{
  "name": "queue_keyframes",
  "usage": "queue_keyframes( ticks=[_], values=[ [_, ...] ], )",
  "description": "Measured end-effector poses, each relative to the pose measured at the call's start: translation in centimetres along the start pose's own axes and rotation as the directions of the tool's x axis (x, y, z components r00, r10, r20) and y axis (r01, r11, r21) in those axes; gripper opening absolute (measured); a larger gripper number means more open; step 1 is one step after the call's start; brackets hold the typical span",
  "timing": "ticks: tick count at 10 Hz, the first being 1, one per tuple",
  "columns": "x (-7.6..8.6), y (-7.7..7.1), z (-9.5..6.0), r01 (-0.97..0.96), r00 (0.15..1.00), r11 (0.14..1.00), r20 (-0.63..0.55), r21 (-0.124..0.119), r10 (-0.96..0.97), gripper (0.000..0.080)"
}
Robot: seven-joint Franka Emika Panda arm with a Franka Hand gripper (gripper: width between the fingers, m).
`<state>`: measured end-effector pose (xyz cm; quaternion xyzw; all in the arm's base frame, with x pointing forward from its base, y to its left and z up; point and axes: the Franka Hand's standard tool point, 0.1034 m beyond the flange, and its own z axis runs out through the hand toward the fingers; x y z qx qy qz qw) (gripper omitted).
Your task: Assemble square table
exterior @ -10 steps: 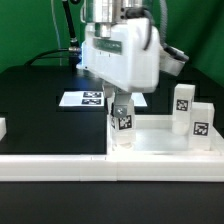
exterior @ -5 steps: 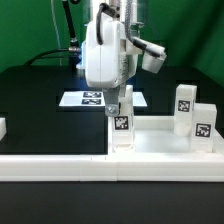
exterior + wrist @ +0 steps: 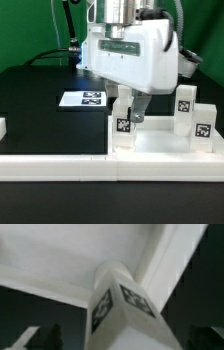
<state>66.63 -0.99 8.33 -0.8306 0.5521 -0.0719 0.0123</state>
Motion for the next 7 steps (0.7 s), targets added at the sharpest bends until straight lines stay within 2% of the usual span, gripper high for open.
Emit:
queue_keyframes(
  ticks=[3, 4, 5, 6, 7],
  values=[
    [0.19, 0.2, 0.11, 0.166, 0.986, 0.986, -0.002, -0.005, -0.167, 0.0648],
    [0.33, -0.07, 0.03, 0.236, 0.972, 0.972, -0.016, 0.018, -0.236, 0.0649],
    [0.55, -0.23, -0.14, 0.3, 0.954, 0.951, -0.052, 0.078, -0.296, 0.0649],
    [0.81, 0.14, -0.31, 0.351, 0.936, 0.93, -0.062, 0.106, -0.346, 0.0649],
    [0.92, -0.02, -0.51, 0.393, 0.919, 0.911, -0.08, 0.121, -0.386, 0.0649]
  ],
)
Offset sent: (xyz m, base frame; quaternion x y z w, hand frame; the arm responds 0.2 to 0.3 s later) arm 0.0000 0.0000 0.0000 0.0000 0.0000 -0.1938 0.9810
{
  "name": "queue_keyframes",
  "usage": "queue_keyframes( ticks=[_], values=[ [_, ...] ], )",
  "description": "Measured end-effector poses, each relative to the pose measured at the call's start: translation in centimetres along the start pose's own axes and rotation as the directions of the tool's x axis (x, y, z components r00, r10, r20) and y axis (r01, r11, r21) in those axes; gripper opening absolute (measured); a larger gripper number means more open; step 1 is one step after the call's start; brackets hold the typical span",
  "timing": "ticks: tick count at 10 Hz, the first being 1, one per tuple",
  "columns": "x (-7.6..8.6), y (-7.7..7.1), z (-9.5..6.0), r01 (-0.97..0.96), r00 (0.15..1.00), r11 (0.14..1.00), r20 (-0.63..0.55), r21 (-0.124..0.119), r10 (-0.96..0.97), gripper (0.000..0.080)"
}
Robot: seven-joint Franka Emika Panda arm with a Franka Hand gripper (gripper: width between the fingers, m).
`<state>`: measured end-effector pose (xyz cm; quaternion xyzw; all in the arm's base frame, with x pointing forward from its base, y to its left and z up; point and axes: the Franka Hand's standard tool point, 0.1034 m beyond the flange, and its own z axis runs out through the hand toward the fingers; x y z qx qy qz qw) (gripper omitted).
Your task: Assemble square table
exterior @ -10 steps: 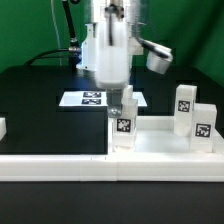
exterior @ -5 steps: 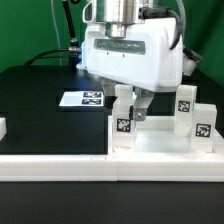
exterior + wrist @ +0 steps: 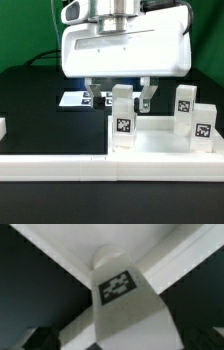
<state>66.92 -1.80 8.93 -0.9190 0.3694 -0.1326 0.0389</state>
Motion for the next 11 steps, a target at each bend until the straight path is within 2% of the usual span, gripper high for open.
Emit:
queue_keyframes(
  ticks=[1, 4, 5, 6, 7, 11],
  values=[
    [0.0, 0.1, 0.1, 0.088, 0.996, 0.996, -0.002, -0.01, -0.088, 0.0649],
    [0.0, 0.1, 0.2, 0.111, 0.994, 0.994, -0.001, -0.013, -0.111, 0.0649],
    [-0.7, 0.1, 0.6, 0.211, 0.977, 0.977, 0.04, -0.031, -0.21, 0.0649],
    [-1.5, -0.6, 0.9, 0.242, 0.968, 0.97, 0.077, -0.038, -0.239, 0.0649],
    [-1.5, -1.0, 0.9, 0.239, 0.97, 0.971, 0.054, -0.027, -0.238, 0.0649],
    [-1.5, -0.6, 0.9, 0.247, 0.967, 0.969, 0.066, -0.025, -0.244, 0.0649]
  ],
)
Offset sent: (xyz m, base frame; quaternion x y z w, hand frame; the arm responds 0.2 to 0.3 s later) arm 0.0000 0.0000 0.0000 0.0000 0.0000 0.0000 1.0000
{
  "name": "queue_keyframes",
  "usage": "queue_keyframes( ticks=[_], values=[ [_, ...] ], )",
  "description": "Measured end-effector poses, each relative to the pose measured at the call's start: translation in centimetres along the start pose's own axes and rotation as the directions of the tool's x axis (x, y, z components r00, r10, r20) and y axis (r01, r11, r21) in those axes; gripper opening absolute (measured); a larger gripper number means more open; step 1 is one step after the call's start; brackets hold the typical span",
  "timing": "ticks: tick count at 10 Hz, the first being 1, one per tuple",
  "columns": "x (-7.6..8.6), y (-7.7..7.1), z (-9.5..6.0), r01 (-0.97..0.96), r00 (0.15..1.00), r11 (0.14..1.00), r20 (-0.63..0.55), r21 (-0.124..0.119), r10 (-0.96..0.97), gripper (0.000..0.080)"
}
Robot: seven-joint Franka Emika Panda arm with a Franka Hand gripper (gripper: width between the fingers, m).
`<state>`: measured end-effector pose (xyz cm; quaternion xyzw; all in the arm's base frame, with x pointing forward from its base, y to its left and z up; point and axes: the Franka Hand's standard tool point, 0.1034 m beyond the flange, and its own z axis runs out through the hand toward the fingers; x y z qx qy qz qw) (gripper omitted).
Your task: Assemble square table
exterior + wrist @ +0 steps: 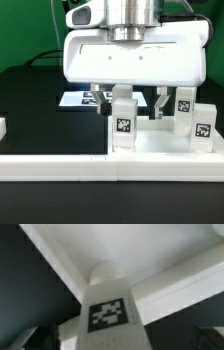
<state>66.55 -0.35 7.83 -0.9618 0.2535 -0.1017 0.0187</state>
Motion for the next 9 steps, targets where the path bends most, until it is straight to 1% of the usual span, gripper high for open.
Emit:
queue_keyframes(
  ticks=[1, 2, 3, 4, 5, 6, 7, 9],
  values=[
    [-0.6, 0.6, -0.2, -0.003, 0.998, 0.999, 0.063, 0.036, 0.0, 0.0649],
    [-0.8, 1.0, -0.6, 0.036, 0.991, 0.997, 0.13, 0.064, -0.044, 0.0649],
    [-0.3, 0.9, -0.6, 0.043, 0.988, 0.996, 0.145, 0.076, -0.054, 0.0649],
    [-0.3, 0.4, -0.6, 0.039, 0.987, 0.996, 0.153, 0.08, -0.051, 0.0649],
    [-0.5, 0.1, -0.2, 0.043, 0.987, 0.997, 0.153, 0.057, -0.051, 0.0649],
    [-0.5, -0.2, 0.3, 0.054, 0.987, 0.999, 0.151, 0.003, -0.053, 0.0649],
    [-0.1, -0.3, 0.5, 0.062, 0.988, 0.998, 0.146, -0.022, -0.058, 0.0649],
    [0.0, -0.1, 0.5, 0.048, 0.988, 0.999, 0.146, -0.024, -0.044, 0.0379]
  ],
)
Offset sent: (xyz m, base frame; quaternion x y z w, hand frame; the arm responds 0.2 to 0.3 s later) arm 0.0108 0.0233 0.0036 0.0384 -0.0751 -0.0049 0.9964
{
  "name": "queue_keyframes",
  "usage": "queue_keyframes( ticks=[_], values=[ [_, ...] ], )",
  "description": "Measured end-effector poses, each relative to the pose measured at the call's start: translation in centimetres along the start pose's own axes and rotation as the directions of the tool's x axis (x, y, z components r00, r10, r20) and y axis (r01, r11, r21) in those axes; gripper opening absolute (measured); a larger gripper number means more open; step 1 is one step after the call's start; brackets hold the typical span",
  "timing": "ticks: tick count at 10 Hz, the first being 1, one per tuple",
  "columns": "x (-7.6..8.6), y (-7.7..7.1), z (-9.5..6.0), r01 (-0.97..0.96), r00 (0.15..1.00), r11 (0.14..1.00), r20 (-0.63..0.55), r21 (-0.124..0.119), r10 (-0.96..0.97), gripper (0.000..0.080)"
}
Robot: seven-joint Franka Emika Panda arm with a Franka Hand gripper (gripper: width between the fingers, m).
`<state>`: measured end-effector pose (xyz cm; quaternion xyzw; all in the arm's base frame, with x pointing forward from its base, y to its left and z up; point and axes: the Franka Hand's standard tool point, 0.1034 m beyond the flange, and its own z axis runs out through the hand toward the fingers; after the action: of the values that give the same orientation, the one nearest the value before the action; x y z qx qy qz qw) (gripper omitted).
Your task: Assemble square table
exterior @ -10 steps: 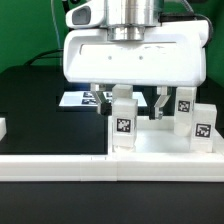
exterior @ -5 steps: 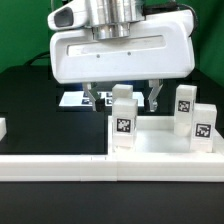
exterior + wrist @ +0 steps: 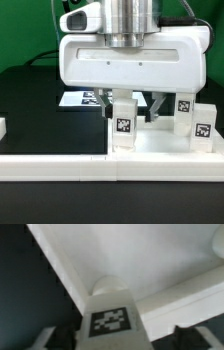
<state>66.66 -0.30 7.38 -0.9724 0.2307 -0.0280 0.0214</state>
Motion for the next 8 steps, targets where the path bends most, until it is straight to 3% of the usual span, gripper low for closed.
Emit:
queue_keyframes(
  ticks=[1, 2, 5, 8],
  values=[
    [-0.02, -0.02, 0.03, -0.031, 1.0, 1.0, 0.001, 0.001, 0.031, 0.0379],
    [0.02, 0.11, 0.03, -0.144, 0.99, 0.99, 0.0, -0.001, 0.144, 0.029],
    [0.04, 0.13, 0.03, -0.302, 0.953, 0.953, 0.0, 0.0, 0.302, 0.029],
    [0.16, 0.46, 0.15, -0.647, 0.762, 0.762, 0.003, 0.001, 0.647, 0.0291]
  ],
)
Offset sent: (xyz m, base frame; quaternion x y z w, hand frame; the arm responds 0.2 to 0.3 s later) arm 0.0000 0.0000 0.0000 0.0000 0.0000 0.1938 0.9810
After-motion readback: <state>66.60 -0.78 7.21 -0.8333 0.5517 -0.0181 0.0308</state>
